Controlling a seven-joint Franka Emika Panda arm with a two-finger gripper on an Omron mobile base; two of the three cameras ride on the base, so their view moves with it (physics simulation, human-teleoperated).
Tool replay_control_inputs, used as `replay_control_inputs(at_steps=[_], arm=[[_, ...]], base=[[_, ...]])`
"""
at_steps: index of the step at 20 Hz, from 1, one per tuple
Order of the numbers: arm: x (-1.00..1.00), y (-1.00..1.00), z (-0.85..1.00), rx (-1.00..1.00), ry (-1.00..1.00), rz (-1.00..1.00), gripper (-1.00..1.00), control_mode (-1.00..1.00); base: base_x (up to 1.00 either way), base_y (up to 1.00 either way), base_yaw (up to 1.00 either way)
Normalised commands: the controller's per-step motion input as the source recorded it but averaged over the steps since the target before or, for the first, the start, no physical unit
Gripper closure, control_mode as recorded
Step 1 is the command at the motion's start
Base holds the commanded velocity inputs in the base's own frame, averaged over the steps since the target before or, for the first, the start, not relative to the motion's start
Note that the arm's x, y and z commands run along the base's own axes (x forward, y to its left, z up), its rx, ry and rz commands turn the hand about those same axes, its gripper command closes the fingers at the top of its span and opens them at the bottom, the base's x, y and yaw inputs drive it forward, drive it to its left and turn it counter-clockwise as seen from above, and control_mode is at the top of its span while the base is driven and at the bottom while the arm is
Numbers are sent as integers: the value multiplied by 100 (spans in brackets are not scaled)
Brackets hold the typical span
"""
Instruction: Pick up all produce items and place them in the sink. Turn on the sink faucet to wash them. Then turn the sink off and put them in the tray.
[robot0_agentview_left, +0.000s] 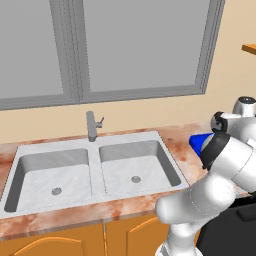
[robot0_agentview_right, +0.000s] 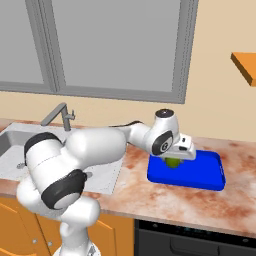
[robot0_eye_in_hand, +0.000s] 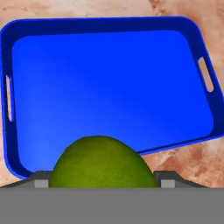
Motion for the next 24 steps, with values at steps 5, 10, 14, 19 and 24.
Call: replay_control_inputs(at_steps=[5,10,14,19,24], arm=[[14,-25,-26,3,1,0,100,-100],[18,-18,-25,0,4,0,100,-100],[23,-9,-32,0,6,0,100,-100],[32,-3,-30,0,6,0,100,-100],[24,0,-20,0,0,0,100,-100]], base=[[0,0,0],[0,0,0],[0,0,0],[0,0,0],[0,0,0]])
